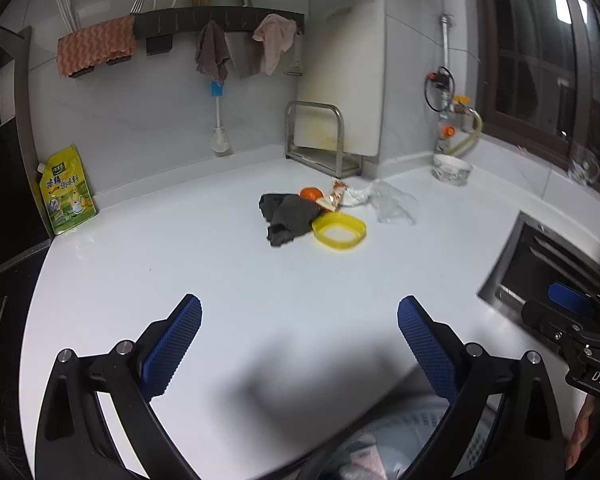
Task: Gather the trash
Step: 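Move the right tool to the clear plastic cup and close on its rim, then grasp the yellow lid with the left tool while right tool holds the cup, then carry the yellow lid and clear cup over the grey bin with both tools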
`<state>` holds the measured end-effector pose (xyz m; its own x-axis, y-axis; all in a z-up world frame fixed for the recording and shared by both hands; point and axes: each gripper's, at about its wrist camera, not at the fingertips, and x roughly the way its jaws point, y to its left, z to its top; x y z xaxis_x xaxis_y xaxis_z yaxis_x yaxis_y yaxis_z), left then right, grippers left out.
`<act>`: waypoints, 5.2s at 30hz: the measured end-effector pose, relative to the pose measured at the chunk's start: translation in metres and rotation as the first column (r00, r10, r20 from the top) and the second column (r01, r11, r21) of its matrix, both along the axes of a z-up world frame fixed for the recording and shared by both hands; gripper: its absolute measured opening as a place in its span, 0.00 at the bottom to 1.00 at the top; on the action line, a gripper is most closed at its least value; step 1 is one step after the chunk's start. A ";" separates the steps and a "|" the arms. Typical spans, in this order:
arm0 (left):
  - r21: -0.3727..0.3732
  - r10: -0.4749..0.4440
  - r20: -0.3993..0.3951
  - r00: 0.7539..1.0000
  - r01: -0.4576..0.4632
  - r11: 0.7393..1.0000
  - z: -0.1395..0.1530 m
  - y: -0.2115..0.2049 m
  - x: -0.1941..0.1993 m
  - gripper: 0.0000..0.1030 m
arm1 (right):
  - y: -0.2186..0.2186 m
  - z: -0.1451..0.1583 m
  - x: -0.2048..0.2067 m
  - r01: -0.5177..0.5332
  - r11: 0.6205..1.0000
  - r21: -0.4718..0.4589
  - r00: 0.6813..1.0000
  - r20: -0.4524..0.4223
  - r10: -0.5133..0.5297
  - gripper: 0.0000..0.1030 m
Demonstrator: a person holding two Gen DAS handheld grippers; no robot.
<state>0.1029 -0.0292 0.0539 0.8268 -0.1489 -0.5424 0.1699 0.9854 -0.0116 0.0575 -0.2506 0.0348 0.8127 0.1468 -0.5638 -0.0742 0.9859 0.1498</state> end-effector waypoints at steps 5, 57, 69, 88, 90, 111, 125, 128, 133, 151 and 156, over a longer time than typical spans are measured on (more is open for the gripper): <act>-0.003 0.029 -0.020 0.999 -0.029 1.000 -0.003 -0.010 0.052 0.94 | -0.018 0.003 0.059 -0.015 1.000 0.000 1.000 -0.028 0.015 0.71; 0.030 0.137 -0.209 0.968 -0.133 0.991 -0.067 -0.079 0.193 0.94 | -0.075 -0.050 0.254 0.071 0.976 0.205 0.986 -0.165 -0.037 0.04; 0.100 0.191 -0.233 0.954 -0.171 0.980 -0.071 -0.104 0.192 0.94 | -0.111 -0.037 0.236 0.067 0.946 0.318 0.996 -0.078 -0.044 0.04; 0.070 0.297 -0.328 0.897 -0.290 0.954 -0.071 -0.105 0.220 0.94 | -0.143 -0.028 0.228 0.091 0.928 0.360 0.996 -0.045 -0.080 0.04; 0.058 0.300 -0.339 0.892 -0.298 0.953 -0.070 -0.105 0.225 0.94 | -0.143 -0.026 0.228 0.090 0.927 0.365 0.996 -0.043 -0.080 0.04; 0.096 0.367 -0.392 0.844 -0.359 0.928 -0.092 -0.103 0.251 0.92 | -0.142 -0.022 0.227 0.074 0.929 0.363 0.997 -0.023 -0.070 0.04; 0.094 0.322 -0.322 0.890 -0.309 0.946 -0.072 -0.093 0.220 0.71 | -0.145 -0.026 0.228 0.081 0.917 0.391 0.997 -0.039 -0.071 0.04; 0.108 0.303 -0.287 0.909 -0.283 0.953 -0.063 -0.088 0.204 0.71 | -0.140 -0.026 0.229 0.069 0.921 0.384 0.998 -0.038 -0.059 0.04; 0.123 0.259 -0.253 0.932 -0.235 0.964 -0.050 -0.078 0.178 0.71 | -0.131 -0.028 0.230 0.062 0.927 0.371 0.998 -0.049 -0.047 0.04; 0.129 0.112 -0.103 0.988 -0.099 0.987 -0.010 -0.025 0.041 0.71 | -0.075 0.011 0.086 0.046 0.953 0.300 0.997 0.041 -0.062 0.04; 0.102 0.078 -0.098 0.992 -0.068 0.992 -0.017 -0.015 -0.001 0.71 | -0.057 0.008 0.019 0.066 0.947 0.315 0.996 0.035 -0.081 0.04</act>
<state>0.1016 -0.0439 0.0374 0.7732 -0.0320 -0.6333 0.1004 0.9923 0.0724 0.0769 -0.3073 0.0431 0.8525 0.2488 -0.4597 -0.0180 0.8929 0.4499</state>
